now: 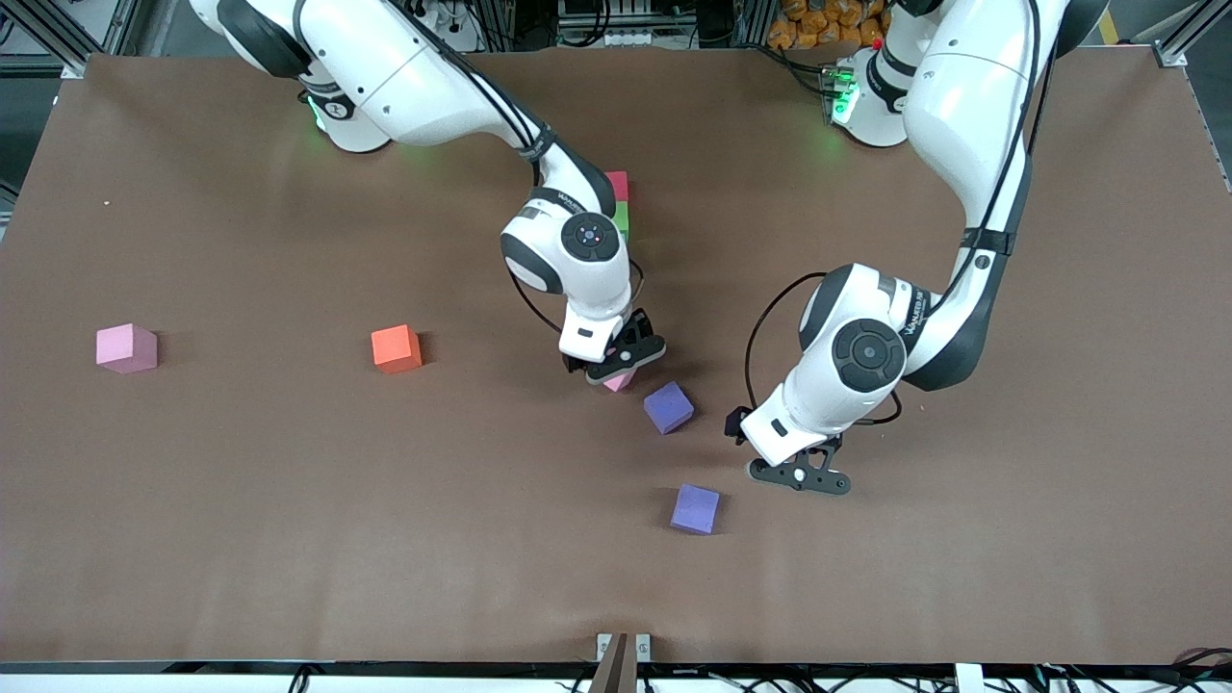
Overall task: Arrange blocks into number 1
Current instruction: 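Grasp the light pink cube with the right gripper while the left holds purple, then place the light pink cube next to the cyan cube with the right gripper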
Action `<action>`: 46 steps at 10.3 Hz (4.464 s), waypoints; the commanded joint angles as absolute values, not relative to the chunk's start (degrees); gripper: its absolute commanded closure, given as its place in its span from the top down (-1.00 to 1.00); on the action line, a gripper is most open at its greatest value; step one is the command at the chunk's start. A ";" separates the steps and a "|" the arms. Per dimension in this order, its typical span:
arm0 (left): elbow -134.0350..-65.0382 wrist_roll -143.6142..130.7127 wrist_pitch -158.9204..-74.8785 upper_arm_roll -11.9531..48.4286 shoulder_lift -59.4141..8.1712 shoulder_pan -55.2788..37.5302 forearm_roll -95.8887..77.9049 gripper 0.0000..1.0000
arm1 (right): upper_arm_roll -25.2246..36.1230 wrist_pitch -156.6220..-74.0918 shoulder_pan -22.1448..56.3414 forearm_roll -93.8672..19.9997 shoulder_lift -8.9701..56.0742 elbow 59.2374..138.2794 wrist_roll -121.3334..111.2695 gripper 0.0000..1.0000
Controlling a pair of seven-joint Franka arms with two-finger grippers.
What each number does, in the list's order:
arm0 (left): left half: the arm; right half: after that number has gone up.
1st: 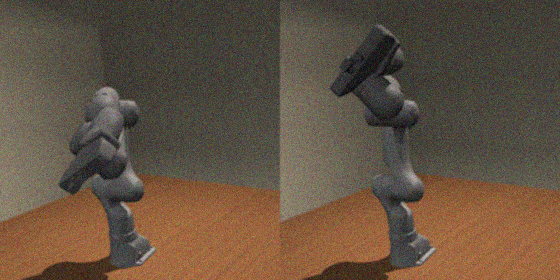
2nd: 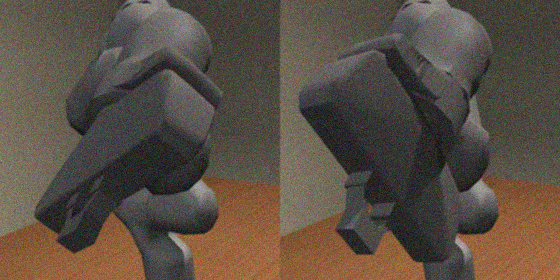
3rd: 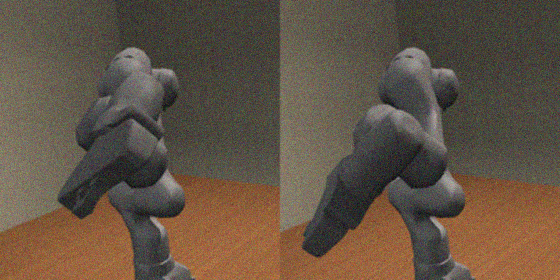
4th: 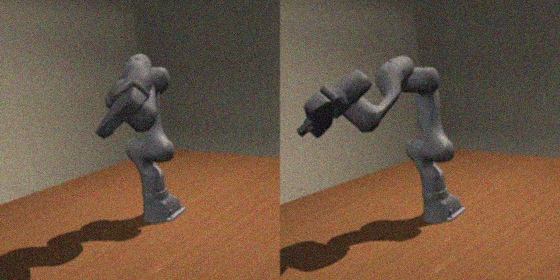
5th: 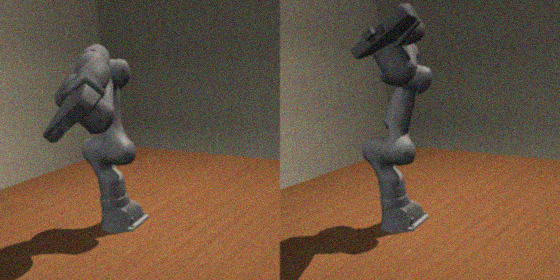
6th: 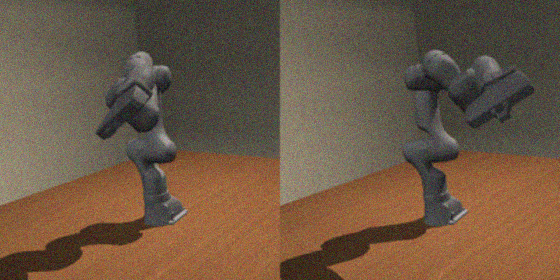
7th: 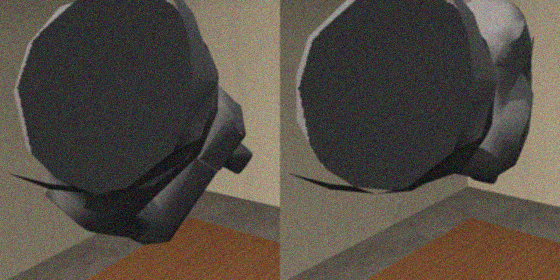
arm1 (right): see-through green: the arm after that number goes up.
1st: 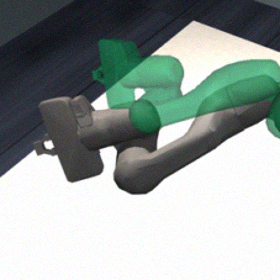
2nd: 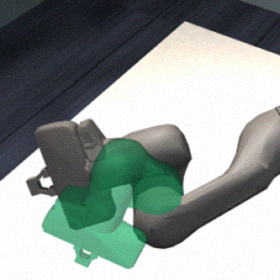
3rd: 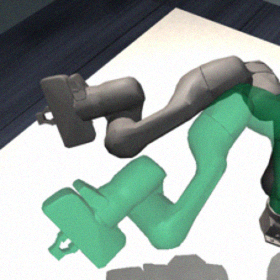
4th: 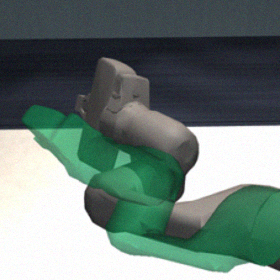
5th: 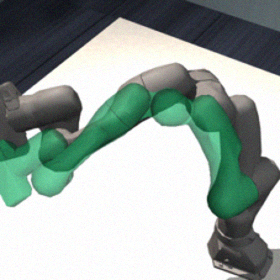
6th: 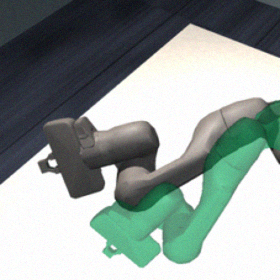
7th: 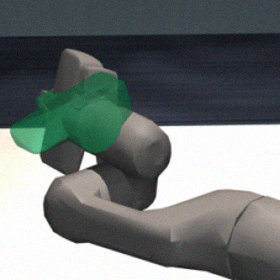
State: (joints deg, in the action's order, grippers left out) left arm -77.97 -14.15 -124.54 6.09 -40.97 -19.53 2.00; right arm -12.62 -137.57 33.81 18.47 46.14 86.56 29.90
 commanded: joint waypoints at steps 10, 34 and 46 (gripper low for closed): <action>-77.96 -13.54 -123.93 6.33 -39.91 -19.51 0.44 1.00 | -14.33 -117.19 32.87 6.54 41.15 82.96 32.33 -1.00; -78.13 -17.31 -124.19 7.56 -41.13 -22.06 -2.20 1.00 | -13.18 -138.87 39.29 8.79 37.79 102.13 47.29 0.82; -78.13 -5.27 -124.45 7.12 -41.66 -23.10 1.93 1.00 | -13.71 -117.44 23.85 6.42 28.04 92.90 44.56 1.00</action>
State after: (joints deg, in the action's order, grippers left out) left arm -78.05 -5.45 -124.55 7.04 -42.07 -22.00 0.83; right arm -12.82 -119.53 28.12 7.41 29.51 92.07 45.09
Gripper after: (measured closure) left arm 0.000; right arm 0.000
